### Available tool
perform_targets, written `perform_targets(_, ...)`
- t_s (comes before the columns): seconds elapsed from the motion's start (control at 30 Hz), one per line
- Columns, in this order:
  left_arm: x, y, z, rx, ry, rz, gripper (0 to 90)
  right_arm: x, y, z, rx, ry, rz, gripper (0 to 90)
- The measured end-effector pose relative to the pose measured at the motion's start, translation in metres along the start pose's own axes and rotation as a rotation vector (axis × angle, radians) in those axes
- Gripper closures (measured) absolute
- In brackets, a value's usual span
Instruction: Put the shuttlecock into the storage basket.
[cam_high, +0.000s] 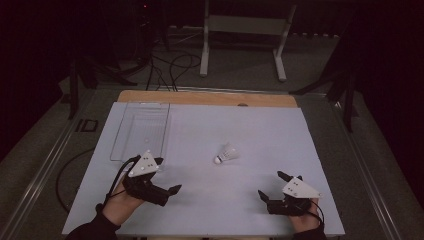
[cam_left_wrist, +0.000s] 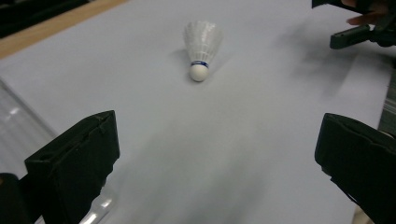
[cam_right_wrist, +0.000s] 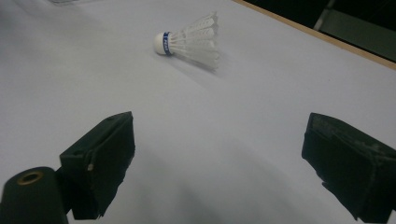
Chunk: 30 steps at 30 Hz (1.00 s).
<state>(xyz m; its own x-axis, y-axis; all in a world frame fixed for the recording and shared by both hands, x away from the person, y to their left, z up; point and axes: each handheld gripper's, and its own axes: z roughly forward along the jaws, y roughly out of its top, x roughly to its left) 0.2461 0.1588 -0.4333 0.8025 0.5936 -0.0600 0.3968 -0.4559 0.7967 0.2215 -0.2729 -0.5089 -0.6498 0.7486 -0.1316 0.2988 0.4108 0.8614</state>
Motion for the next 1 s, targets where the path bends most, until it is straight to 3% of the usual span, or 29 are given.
perform_targets(0.17,0.000,0.006,0.011,0.048,-0.029,-0.001,0.6,0.000,0.000,0.000,0.000,0.002,0.002,9.4)
perform_targets(0.37,0.001,0.008,0.018,0.090,-0.033,-0.001,0.6,0.000,0.000,0.000,0.002,0.005,0.003,9.4)
perform_targets(0.43,0.001,0.010,0.021,0.088,-0.057,-0.001,0.6,0.000,0.000,0.000,0.001,0.004,0.004,9.4)
perform_targets(0.73,0.002,0.018,0.029,0.118,-0.053,0.006,0.6,0.000,0.000,0.001,0.003,0.009,0.008,9.4)
perform_targets(1.0,-0.002,0.028,0.037,0.133,-0.078,0.029,0.6,0.000,0.000,0.000,0.003,0.008,0.008,9.4)
